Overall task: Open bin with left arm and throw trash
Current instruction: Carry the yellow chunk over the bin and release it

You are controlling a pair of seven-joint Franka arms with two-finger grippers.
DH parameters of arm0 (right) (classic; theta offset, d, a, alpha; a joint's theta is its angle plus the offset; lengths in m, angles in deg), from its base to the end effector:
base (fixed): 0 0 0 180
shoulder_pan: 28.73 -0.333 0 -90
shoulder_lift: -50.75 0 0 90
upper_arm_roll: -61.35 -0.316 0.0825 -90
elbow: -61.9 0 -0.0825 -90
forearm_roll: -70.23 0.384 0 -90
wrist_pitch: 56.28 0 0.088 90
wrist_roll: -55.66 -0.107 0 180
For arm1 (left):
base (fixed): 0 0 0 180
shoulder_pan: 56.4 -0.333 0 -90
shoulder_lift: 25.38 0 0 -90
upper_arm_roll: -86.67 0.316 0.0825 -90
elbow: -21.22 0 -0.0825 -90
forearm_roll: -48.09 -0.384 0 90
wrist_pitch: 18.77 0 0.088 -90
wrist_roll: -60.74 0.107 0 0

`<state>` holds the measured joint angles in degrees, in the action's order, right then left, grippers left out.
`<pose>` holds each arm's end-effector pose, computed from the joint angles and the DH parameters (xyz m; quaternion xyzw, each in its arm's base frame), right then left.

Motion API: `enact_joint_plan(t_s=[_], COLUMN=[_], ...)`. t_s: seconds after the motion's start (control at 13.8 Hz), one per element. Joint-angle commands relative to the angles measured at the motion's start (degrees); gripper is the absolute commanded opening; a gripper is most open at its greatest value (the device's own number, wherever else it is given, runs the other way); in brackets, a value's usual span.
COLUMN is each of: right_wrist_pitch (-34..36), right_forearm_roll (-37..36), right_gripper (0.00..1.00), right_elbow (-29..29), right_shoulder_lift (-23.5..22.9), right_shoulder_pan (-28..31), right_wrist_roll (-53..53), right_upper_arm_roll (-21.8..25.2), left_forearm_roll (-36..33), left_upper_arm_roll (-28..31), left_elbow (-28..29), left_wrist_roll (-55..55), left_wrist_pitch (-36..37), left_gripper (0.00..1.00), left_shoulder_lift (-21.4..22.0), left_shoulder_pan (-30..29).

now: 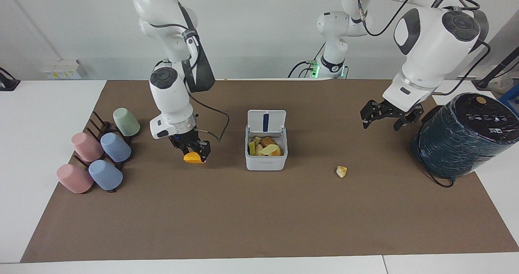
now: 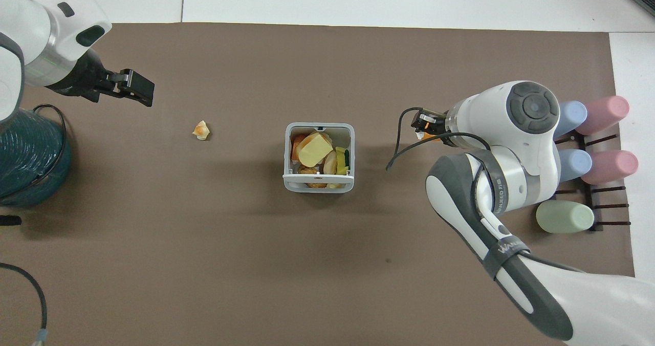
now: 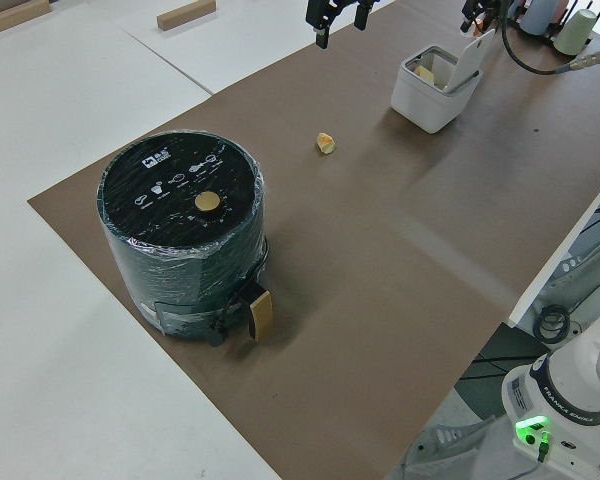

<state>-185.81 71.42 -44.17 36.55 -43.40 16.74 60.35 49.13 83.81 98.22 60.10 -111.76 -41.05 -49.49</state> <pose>0.6112 0.1714 0.4054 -0.9749 0.2071 -0.0669 0.0465 0.6319 -0.1062 0.5732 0.9968 -0.0782 0.0015 0.0160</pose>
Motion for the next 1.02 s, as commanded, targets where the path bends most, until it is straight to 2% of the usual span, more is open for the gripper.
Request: enact_joint_plan(t_s=[0.0, 0.22, 0.44, 0.51, 0.73, 0.95], right_wrist_pitch=[3.84, 3.68, 2.8, 2.53, -1.06, -2.48], right_forearm_roll=[0.48, 1.27, 5.31, 5.58, 7.5, 8.92], right_gripper=[0.0, 0.0, 0.0, 0.0, 0.0, 0.0], right_elbow=[6.47, 9.73, 12.11, 12.55, 12.47, 11.85], right_shoulder_lift=[-1.18, -2.59, -4.43, -4.79, -5.75, -6.55], right_shoulder_pan=[-2.55, -6.59, -8.18, -10.45, -11.78, -14.59], right_wrist_roll=[-4.39, -9.13, -13.19, -16.41, -22.16, -24.51], right_upper_arm_roll=[-0.23, -0.32, -0.4, -0.32, -1.02, -1.11], left_forearm_roll=[-0.96, -0.96, -0.96, -0.96, -0.96, -0.96], left_upper_arm_roll=[-0.22, -0.13, -0.13, -0.13, -0.13, -0.13], left_elbow=[2.55, 2.55, 2.55, 2.64, 3.07, 8.24], left_wrist_roll=[0.73, 0.82, 0.73, 0.82, 0.82, 0.73], left_wrist_pitch=[-1.49, -1.4, -1.32, -1.32, -1.66, -6.91], left_gripper=[1.0, 1.0, 1.0, 1.0, 1.0, 1.0], left_shoulder_lift=[1.87, 1.87, 1.87, 1.87, 1.96, 3.88], left_shoulder_pan=[-0.32, -0.41, -0.41, -0.41, -0.41, -0.41])
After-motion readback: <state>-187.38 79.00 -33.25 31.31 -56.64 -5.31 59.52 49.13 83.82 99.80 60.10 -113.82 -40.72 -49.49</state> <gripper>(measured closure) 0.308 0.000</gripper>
